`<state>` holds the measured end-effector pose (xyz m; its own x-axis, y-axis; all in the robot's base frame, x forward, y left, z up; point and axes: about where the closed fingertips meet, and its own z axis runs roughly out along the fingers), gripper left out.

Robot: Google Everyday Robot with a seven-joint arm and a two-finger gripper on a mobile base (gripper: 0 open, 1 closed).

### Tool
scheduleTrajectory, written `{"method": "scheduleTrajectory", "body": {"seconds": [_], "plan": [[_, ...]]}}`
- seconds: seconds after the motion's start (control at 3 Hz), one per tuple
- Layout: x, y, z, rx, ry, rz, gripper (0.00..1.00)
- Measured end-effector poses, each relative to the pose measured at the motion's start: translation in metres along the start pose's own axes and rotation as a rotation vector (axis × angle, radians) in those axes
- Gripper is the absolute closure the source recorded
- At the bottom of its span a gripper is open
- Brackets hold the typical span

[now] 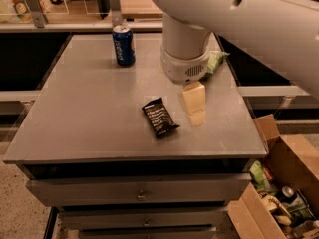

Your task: Move rxbar chocolate near pepsi can

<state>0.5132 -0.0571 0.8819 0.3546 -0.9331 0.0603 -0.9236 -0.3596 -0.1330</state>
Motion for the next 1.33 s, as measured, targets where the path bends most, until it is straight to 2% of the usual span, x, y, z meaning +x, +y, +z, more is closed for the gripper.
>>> {"method": "scheduleTrajectory", "body": {"seconds": [0.33,1.0,1.33], "plan": [[-0.016,-0.008,0.022,-0.031,-0.024,-0.051,0.00],[-0.037,-0.010,0.055,-0.083,-0.092,-0.098,0.00],[-0.044,-0.008,0.064,-0.103,-0.115,-0.113,0.17]]}}
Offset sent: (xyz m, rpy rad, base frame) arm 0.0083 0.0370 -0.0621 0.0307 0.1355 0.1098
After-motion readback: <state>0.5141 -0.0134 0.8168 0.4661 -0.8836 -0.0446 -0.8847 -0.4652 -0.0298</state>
